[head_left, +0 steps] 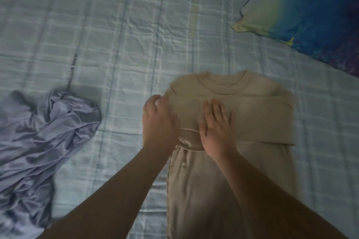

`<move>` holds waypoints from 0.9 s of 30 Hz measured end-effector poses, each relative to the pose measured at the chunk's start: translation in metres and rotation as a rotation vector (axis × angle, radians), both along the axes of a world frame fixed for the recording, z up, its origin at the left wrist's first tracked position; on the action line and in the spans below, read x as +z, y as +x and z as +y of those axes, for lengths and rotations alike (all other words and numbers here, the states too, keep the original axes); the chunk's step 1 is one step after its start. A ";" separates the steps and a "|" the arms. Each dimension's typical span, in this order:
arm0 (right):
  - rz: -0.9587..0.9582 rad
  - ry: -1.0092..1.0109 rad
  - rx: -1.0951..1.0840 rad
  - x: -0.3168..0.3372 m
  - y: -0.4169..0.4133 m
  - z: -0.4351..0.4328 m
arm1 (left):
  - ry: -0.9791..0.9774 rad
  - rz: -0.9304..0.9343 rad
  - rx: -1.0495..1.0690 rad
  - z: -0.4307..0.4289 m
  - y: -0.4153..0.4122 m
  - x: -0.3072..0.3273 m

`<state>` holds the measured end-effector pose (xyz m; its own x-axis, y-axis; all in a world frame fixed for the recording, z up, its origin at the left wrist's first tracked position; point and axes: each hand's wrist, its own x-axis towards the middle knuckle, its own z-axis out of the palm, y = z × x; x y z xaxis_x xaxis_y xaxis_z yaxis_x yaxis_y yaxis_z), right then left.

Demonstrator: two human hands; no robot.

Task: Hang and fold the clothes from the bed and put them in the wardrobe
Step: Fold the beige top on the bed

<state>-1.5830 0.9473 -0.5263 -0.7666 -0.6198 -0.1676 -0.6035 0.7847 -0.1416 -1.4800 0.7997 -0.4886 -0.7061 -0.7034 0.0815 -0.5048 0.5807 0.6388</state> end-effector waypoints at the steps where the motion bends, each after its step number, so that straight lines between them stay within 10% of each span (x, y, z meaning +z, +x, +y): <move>1: 0.020 -0.013 -0.019 0.004 0.002 0.005 | -0.105 0.011 -0.121 0.008 -0.001 0.001; 9: 0.062 0.124 -0.084 0.000 -0.004 0.068 | -0.211 -0.413 -0.471 0.047 -0.008 -0.051; 17: 0.038 -0.043 -0.021 0.003 0.007 0.108 | -0.263 -0.325 -0.447 0.058 0.020 -0.042; 27: -0.168 -0.056 -0.391 0.039 0.120 0.325 | 0.293 -0.291 -0.070 0.183 0.206 -0.012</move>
